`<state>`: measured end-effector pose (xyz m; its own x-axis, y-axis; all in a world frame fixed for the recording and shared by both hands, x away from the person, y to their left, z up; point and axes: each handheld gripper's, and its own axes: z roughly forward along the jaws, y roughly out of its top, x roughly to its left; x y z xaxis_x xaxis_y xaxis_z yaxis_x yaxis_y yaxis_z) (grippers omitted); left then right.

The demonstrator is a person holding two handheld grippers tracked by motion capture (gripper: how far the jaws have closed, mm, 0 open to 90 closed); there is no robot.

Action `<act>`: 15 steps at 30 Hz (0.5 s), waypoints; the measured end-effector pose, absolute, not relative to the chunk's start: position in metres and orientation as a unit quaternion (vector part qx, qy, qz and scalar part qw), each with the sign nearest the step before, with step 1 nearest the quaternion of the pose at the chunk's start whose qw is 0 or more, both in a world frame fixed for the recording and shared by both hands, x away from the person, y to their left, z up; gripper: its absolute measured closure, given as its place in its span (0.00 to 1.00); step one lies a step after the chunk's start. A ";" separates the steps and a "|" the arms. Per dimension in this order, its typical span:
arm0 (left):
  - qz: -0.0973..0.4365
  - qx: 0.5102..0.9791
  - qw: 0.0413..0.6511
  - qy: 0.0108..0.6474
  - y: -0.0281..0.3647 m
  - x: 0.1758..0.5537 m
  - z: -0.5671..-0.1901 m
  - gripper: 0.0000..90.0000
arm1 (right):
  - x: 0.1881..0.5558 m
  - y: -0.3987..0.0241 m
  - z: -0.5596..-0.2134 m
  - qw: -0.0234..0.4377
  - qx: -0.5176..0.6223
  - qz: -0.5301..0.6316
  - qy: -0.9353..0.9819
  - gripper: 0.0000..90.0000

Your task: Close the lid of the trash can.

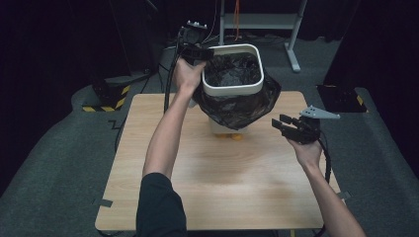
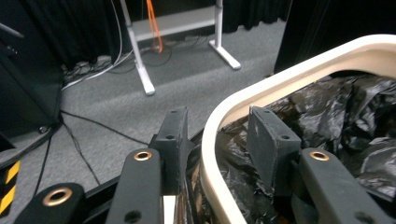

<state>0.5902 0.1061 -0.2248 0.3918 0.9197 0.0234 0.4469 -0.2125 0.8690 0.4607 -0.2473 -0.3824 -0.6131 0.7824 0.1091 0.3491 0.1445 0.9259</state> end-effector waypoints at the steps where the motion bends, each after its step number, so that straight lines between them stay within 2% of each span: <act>1: 0.287 0.724 0.415 0.471 0.107 0.590 -0.224 0.65 | 0.461 -0.247 -0.378 0.206 0.386 0.528 0.728 0.64; 9: 0.280 0.721 0.421 0.473 0.113 0.590 -0.224 0.63 | 0.462 -0.250 -0.345 0.203 0.382 0.535 0.725 0.65; 15: 0.276 0.716 0.439 0.467 0.112 0.586 -0.230 0.61 | 0.465 -0.248 -0.315 0.237 0.381 0.531 0.719 0.60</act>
<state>0.5859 0.1118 -0.2295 0.4122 0.9110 -0.0141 0.4263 -0.1791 0.8867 0.4650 -0.2482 -0.3153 -0.5976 0.7993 0.0635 0.2960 0.1464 0.9439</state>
